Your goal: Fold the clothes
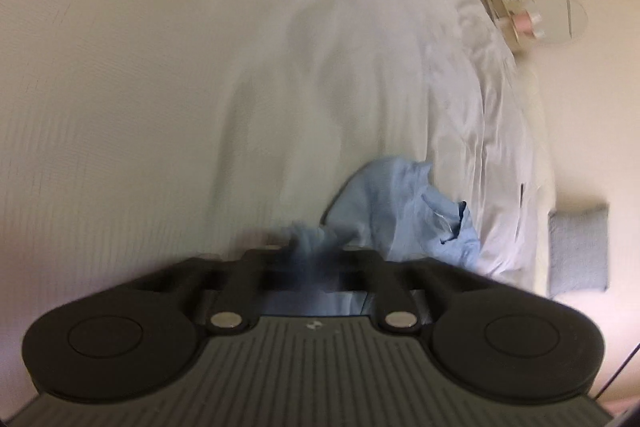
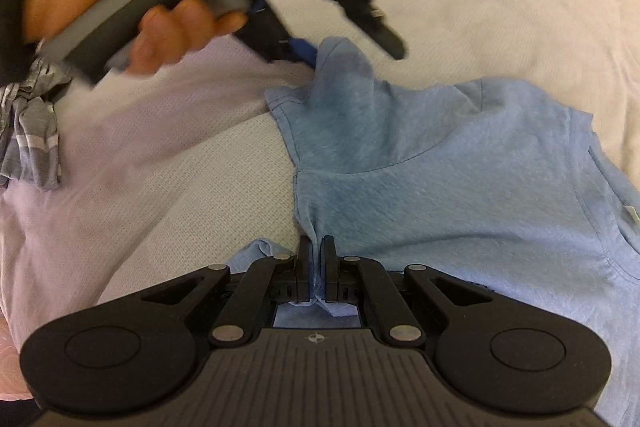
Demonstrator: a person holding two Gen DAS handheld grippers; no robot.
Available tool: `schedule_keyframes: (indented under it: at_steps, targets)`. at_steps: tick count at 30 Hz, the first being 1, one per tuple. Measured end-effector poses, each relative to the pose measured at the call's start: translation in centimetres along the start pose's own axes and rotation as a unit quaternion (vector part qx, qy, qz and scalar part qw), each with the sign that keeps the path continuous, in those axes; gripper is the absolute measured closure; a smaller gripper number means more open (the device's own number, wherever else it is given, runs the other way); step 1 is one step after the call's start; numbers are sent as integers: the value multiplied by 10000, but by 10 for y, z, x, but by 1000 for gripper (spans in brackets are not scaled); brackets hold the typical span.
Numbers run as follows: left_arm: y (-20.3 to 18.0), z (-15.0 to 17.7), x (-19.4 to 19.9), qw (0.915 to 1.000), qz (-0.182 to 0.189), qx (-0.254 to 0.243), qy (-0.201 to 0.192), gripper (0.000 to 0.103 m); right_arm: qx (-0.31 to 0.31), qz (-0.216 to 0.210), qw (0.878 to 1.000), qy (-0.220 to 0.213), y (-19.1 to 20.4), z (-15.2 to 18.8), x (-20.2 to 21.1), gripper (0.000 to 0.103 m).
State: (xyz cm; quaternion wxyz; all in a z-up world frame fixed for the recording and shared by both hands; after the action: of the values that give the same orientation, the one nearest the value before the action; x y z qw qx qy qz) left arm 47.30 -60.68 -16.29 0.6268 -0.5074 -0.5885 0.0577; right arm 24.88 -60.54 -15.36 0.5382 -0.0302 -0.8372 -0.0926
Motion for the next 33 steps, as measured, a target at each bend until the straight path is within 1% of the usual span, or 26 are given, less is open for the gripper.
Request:
schedule_keyframes:
  at_steps: [1,3,4,5,6,7,8,9,12,15,17,19,22,24,25,28,29,30,31,32,33]
  targets:
    - [-8,-5,9,9994,8,-226,-272,99,10,6,10000,-17,0,-1,1,101]
    - [-16,-5,30,9948,-51,-601,-822,99,10,40,9999,-143,-2,-4,1,101]
    - [-18,-4,40,9911,-92,-776,-1078,99,-2,73,9996,-284,-2,-6,5,101]
    - [-21,-4,51,9864,-132,-950,-1333,99,-12,97,9991,-422,-2,-8,10,99]
    - [-21,-1,55,9838,-314,-1095,-1385,98,-44,51,9988,-478,-2,-10,12,94]
    - [-16,4,54,9832,-599,-1191,-1250,98,-89,-31,9987,-493,-3,-13,12,90]
    - [-10,9,53,9829,-794,-1215,-1134,98,-142,-136,9988,-458,-4,-15,11,90]
    - [-4,15,52,9830,-909,-1211,-1039,98,-166,-228,9987,-428,-5,-16,11,90]
    - [4,30,52,9803,-1074,-1352,-962,97,-157,-411,9980,-449,-7,-19,20,90]
    - [11,44,52,9767,-1214,-1512,-919,97,-2,-202,9971,-740,-25,-27,36,88]
    - [10,51,55,9710,-1222,-1795,-996,97,188,19,9958,-893,-40,-35,41,78]
    - [3,59,58,9619,-1211,-2183,-1112,97,537,271,9944,-871,-61,-53,31,77]
    - [-9,68,62,9464,-1176,-2719,-1285,97,1065,437,9903,-775,-92,-88,3,77]
    - [-15,73,68,9328,-1172,-3115,-1380,97,1532,378,9850,-700,-101,-107,-18,77]
    - [-17,75,69,9262,-1168,-3290,-1425,97,1857,336,9798,-659,-100,-114,-29,76]
    - [-25,80,71,9081,-1157,-3714,-1551,97,2714,100,9619,-323,-97,-126,-59,59]
    - [-28,80,70,9036,-1169,-3798,-1596,97,2951,54,9553,-181,-95,-127,-67,58]
    - [-31,80,68,8993,-1184,-3874,-1650,97,3080,-61,9514,19,-94,-127,-74,58]
    - [-33,78,67,8979,-1227,-3860,-1723,97,3090,-194,9507,185,-95,-127,-78,63]
    - [-33,75,66,8985,-1290,-3785,-1808,97,3040,-253,9520,259,-96,-127,-80,76]
    - [-33,71,66,8990,-1352,-3710,-1893,96,2973,-265,9539,311,-97,-126,-80,86]
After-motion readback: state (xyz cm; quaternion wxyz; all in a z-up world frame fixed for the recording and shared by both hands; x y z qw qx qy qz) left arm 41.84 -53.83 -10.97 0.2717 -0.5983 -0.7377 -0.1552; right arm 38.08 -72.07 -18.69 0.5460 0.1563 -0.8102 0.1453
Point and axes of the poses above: each gripper's, at about its wrist camera, not at the fingertips, and x roughly against the way its jaws point, y to its left, z to its underside, the point moved 3 cm from there along -x, roughly the way its jaws point
